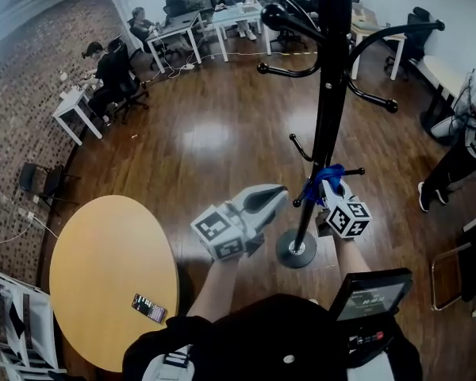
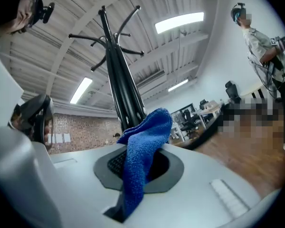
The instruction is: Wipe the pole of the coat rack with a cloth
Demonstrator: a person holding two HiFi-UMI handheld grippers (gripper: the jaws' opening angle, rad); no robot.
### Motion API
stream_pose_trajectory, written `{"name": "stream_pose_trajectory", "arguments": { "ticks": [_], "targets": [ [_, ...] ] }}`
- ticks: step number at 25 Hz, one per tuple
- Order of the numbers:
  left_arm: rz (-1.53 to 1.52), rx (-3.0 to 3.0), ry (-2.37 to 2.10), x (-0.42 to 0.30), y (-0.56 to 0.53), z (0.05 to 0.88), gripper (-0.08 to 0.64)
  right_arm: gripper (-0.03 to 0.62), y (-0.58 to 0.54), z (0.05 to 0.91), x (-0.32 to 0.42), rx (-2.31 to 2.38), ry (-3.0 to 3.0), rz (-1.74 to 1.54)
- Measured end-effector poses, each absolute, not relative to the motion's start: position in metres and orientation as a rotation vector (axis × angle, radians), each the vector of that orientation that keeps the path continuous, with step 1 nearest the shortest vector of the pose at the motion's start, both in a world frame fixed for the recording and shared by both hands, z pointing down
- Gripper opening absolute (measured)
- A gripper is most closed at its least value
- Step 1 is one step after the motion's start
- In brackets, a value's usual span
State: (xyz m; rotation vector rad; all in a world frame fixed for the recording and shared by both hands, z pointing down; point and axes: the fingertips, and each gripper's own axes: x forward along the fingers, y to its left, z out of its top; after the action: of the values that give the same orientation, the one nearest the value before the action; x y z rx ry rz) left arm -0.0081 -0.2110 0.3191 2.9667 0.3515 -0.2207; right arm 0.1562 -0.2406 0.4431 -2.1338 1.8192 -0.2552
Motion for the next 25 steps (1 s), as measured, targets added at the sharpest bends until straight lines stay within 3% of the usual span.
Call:
{"name": "stream_pose_trajectory", "arguments": {
  "ticks": [9, 14, 19, 25],
  "targets": [
    [-0.316, 2.944, 0.436, -0.036, -0.23, 0.321, 0.002, 0.021, -0.244, 0.24, 0.143, -2.093, 1.732, 0.253],
    [-0.352, 2.928, 0.455, -0.036, -0.231, 0.314, 0.002, 0.022, -0.237, 0.169, 0.145, -2.062, 1.751, 0.428],
    [-0.336, 2.925, 0.506, -0.033, -0.229, 0.315, 0.002, 0.021, -0.233, 0.176, 0.141, -2.095, 1.734, 0.476],
    [-0.322, 2.931, 0.516, -0.022, -0.23, 0.317, 0.002, 0.022, -0.24, 0.253, 0.144, -2.103, 1.747, 0.323]
  ]
}}
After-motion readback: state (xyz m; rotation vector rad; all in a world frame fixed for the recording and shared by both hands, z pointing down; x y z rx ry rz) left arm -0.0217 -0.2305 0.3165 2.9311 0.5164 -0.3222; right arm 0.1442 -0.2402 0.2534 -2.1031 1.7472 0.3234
